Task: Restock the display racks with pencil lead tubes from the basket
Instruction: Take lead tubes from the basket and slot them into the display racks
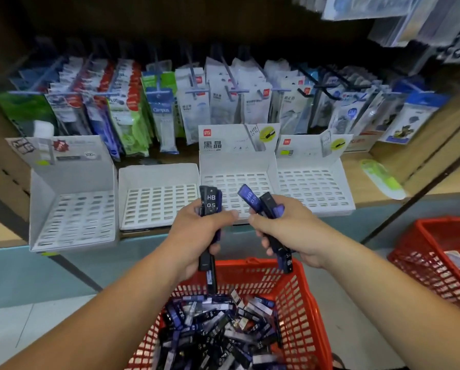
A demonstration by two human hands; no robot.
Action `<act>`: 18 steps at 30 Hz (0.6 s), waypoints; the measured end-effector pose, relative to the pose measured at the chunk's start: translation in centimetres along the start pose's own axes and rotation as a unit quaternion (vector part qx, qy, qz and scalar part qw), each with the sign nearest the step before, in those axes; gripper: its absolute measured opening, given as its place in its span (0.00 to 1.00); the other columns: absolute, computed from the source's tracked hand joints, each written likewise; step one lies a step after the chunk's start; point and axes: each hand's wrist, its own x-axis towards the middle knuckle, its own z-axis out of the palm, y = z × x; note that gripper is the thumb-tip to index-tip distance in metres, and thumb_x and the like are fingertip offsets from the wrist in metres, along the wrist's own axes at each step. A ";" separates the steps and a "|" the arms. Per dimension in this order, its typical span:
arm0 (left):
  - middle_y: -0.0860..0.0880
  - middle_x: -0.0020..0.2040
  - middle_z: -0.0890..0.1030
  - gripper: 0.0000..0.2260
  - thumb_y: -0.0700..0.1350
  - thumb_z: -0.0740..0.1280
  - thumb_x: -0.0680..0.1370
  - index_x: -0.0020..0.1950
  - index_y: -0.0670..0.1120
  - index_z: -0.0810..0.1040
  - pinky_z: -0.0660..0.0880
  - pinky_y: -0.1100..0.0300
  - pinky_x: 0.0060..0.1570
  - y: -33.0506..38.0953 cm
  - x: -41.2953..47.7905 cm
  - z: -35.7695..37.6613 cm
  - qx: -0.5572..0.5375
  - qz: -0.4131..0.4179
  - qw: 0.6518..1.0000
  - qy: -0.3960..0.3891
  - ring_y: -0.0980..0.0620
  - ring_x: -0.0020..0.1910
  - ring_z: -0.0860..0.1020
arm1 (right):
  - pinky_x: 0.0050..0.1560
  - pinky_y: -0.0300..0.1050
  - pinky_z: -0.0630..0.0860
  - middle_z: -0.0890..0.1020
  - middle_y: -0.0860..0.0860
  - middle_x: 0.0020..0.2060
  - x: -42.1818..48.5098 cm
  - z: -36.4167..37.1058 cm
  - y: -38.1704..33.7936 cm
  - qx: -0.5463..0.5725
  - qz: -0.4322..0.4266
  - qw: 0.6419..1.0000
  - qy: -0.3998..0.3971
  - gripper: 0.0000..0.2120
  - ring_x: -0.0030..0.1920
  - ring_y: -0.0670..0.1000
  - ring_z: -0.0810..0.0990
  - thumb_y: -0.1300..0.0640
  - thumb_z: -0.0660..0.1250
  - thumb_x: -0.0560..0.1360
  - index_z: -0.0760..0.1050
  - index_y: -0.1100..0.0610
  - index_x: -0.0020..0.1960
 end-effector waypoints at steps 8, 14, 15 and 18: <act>0.37 0.38 0.79 0.13 0.44 0.77 0.76 0.54 0.38 0.80 0.64 0.59 0.25 0.8 2.3 2.0 -0.035 0.043 0.998 -0.017 0.43 0.36 0.75 | 0.35 0.49 0.75 0.81 0.54 0.35 2.4 -0.1 -0.7 0.002 -0.053 0.997 -0.059 0.03 0.34 0.53 0.76 0.61 0.69 0.80 0.80 0.58 0.48; 0.40 0.34 0.75 0.06 0.39 0.74 0.78 0.52 0.43 0.79 0.64 0.59 0.24 1.0 3.4 1.9 -0.067 0.031 0.997 0.018 0.46 0.30 0.72 | 0.34 0.49 0.76 0.84 0.57 0.39 3.1 -1.1 -0.2 0.043 -0.063 0.994 -0.080 0.06 0.34 0.54 0.75 0.57 0.70 0.81 0.80 0.60 0.54; 0.42 0.35 0.75 0.05 0.38 0.74 0.78 0.52 0.43 0.80 0.64 0.59 0.24 1.0 3.5 1.9 -0.073 0.024 0.997 0.019 0.48 0.30 0.71 | 0.34 0.50 0.76 0.82 0.58 0.38 3.4 -1.3 0.0 0.070 -0.059 0.994 -0.053 0.06 0.33 0.54 0.75 0.58 0.68 0.81 0.80 0.59 0.56; 0.43 0.34 0.75 0.07 0.37 0.74 0.78 0.54 0.43 0.80 0.64 0.58 0.25 0.9 3.6 1.7 -0.065 0.017 0.998 0.015 0.50 0.31 0.71 | 0.37 0.52 0.78 0.79 0.57 0.36 4.2 -2.1 0.6 0.148 -0.052 0.987 0.031 0.03 0.33 0.54 0.75 0.60 0.68 0.81 0.80 0.59 0.52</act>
